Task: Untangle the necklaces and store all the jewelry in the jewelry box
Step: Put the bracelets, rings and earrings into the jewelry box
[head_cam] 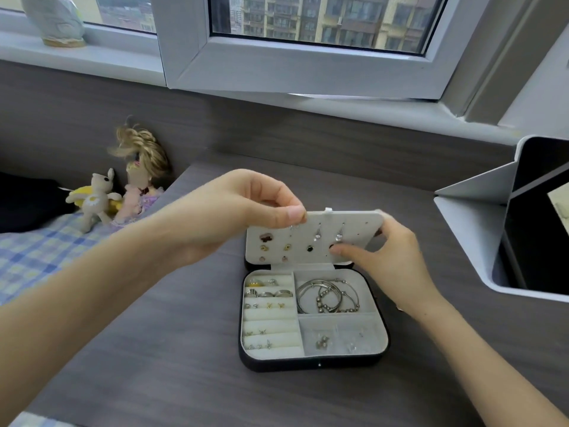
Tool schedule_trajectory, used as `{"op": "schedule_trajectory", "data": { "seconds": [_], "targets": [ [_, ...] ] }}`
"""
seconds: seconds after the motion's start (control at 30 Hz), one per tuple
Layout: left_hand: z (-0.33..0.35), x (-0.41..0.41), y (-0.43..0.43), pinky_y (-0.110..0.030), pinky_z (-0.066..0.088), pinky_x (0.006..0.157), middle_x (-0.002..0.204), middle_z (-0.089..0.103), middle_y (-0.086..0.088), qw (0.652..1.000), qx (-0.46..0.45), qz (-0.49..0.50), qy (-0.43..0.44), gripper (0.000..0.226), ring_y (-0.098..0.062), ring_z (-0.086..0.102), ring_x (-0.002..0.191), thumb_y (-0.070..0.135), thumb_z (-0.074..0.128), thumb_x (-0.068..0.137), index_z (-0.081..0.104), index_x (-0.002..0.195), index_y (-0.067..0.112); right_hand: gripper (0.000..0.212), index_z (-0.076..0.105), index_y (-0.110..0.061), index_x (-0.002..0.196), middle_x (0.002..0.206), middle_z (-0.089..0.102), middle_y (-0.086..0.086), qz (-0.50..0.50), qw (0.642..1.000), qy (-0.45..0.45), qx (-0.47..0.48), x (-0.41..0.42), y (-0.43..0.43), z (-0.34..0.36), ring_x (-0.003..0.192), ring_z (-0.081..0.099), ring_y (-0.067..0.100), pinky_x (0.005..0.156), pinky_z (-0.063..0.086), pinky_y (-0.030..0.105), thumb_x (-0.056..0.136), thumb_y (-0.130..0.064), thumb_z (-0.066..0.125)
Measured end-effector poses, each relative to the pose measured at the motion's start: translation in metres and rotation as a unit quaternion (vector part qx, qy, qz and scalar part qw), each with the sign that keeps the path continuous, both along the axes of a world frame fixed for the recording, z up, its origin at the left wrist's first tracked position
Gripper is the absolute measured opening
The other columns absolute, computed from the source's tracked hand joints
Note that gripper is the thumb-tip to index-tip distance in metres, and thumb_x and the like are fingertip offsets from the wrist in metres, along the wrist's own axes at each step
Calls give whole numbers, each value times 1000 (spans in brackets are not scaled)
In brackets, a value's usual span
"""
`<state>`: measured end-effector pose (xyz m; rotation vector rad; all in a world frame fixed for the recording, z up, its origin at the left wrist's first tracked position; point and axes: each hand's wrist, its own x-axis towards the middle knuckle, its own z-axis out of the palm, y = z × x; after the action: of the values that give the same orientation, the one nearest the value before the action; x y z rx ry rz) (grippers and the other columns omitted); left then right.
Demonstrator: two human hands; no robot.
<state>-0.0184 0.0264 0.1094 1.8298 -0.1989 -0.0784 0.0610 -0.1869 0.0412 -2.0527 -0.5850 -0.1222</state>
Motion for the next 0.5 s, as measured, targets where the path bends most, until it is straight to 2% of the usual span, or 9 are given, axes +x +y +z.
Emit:
{"op": "schedule_trajectory", "data": {
  "seconds": [0.03, 0.1, 0.17, 0.2, 0.27, 0.33, 0.4, 0.5],
  "targets": [
    [4, 1, 4, -12, 45, 73, 73, 67, 7, 1000, 7, -23, 12, 10, -2, 60, 76, 23, 69, 75, 70, 66, 22, 27, 64, -28, 81, 83, 68, -15, 21, 999, 7, 26, 1, -3, -2, 82, 60, -2, 69, 46, 12, 65, -21, 84],
    [10, 8, 14, -12, 43, 74, 70, 65, 9, 999, 0, -35, 32, 15, -1, 59, 73, 22, 64, 74, 71, 61, 22, 21, 64, -17, 75, 78, 68, -3, 33, 999, -9, 39, 4, -5, -8, 78, 61, 8, 65, 48, 19, 66, -18, 83],
    [11, 19, 21, -16, 42, 73, 66, 62, 11, 998, -12, -41, 44, 19, 0, 56, 68, 20, 63, 74, 71, 57, 22, 31, 59, -5, 71, 73, 61, 7, 31, 998, -44, 39, 5, -5, -14, 73, 57, 20, 63, 47, 28, 66, -21, 85],
    [10, 26, 23, -19, 40, 74, 65, 62, 11, 998, -7, -43, 51, 20, 0, 55, 67, 17, 66, 75, 71, 56, 21, 35, 57, -4, 68, 70, 58, 7, 33, 996, -81, 37, 6, -5, -17, 70, 55, 21, 62, 45, 27, 66, -24, 84],
    [4, 41, 25, -22, 39, 77, 67, 63, 10, 996, 23, -47, 74, 19, 0, 57, 69, 17, 71, 76, 71, 57, 21, 36, 55, -5, 66, 67, 55, 2, 52, 982, -177, 33, 8, -8, -24, 66, 51, 17, 61, 42, 21, 70, -32, 79],
    [-7, 57, 22, -22, 41, 82, 71, 67, 8, 990, 70, -67, 103, 13, -2, 61, 74, 23, 66, 74, 72, 63, 20, 33, 55, -6, 65, 67, 54, 0, 71, 968, -240, 33, 9, -10, -29, 65, 48, 13, 61, 40, 21, 74, -31, 73],
    [-20, 71, 15, -20, 42, 86, 74, 68, 9, 981, 108, -101, 123, 11, -1, 61, 77, 27, 67, 72, 73, 64, 22, 32, 54, -6, 64, 67, 54, -1, 71, 959, -271, 32, 9, -11, -32, 66, 47, 10, 61, 40, 23, 76, -30, 72],
    [-35, 86, 1, -16, 44, 77, 78, 66, 8, 969, 135, -156, 138, 8, -2, 58, 75, 29, 68, 72, 74, 68, 25, 36, 57, -4, 63, 67, 55, 2, 68, 950, -303, 33, 10, -11, -36, 68, 48, 11, 64, 41, 26, 82, -32, 69]
  ]
}}
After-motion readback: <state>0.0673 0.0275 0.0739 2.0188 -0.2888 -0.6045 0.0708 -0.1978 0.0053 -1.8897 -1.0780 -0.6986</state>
